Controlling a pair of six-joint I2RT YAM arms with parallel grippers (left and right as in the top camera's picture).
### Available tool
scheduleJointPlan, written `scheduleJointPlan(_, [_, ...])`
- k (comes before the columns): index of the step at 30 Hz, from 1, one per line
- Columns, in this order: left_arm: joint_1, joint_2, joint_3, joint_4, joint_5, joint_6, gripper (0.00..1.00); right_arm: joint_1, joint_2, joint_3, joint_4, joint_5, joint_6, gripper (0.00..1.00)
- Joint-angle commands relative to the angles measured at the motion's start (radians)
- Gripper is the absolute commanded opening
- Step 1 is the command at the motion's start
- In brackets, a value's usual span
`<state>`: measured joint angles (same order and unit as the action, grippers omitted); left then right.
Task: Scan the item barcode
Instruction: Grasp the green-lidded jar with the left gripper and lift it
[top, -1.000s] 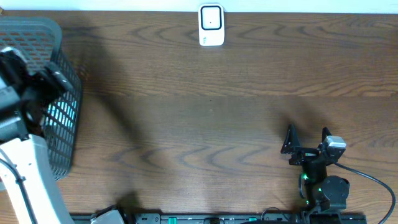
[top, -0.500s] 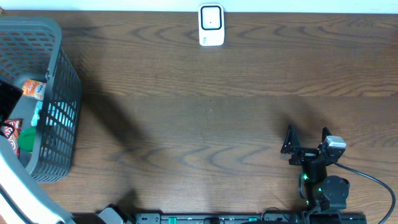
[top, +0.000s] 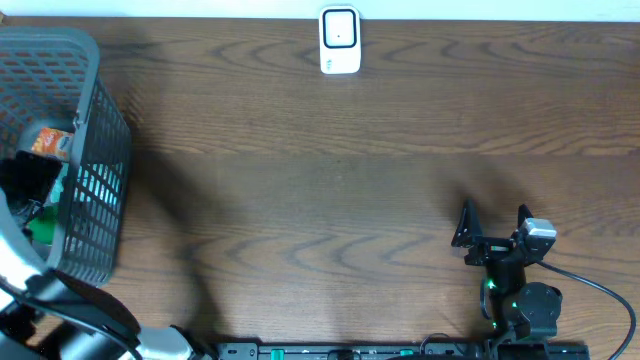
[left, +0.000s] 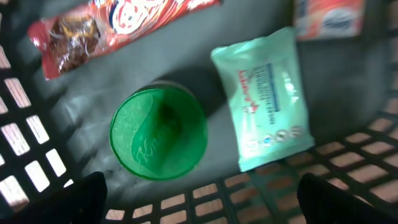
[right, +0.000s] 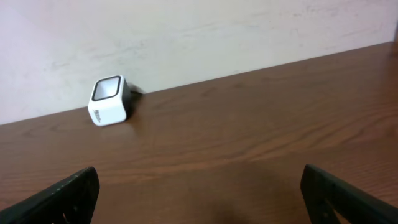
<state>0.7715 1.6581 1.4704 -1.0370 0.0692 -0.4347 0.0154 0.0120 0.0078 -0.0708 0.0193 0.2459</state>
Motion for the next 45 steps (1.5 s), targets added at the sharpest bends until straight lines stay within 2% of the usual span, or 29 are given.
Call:
scheduleJointPlan(1, [0.004,0.034,0.011,-0.016,-0.042,-0.016,0.98,0.005,-0.006,-0.002,-0.002,0.009,0.011,0.99])
scheduleJointPlan(8, [0.005,0.033,0.010,-0.051,-0.174,-0.032,0.98,0.005,-0.006,-0.002,-0.002,0.008,0.011,0.99])
scheduleJointPlan(25, [0.004,0.054,-0.053,-0.011,-0.171,-0.031,0.98,0.005,-0.006,-0.002,-0.002,0.009,0.011,0.99])
scheduleJointPlan(45, [-0.001,0.252,-0.056,0.027,-0.139,-0.035,0.98,0.005,-0.004,-0.002,-0.002,0.009,0.011,0.99])
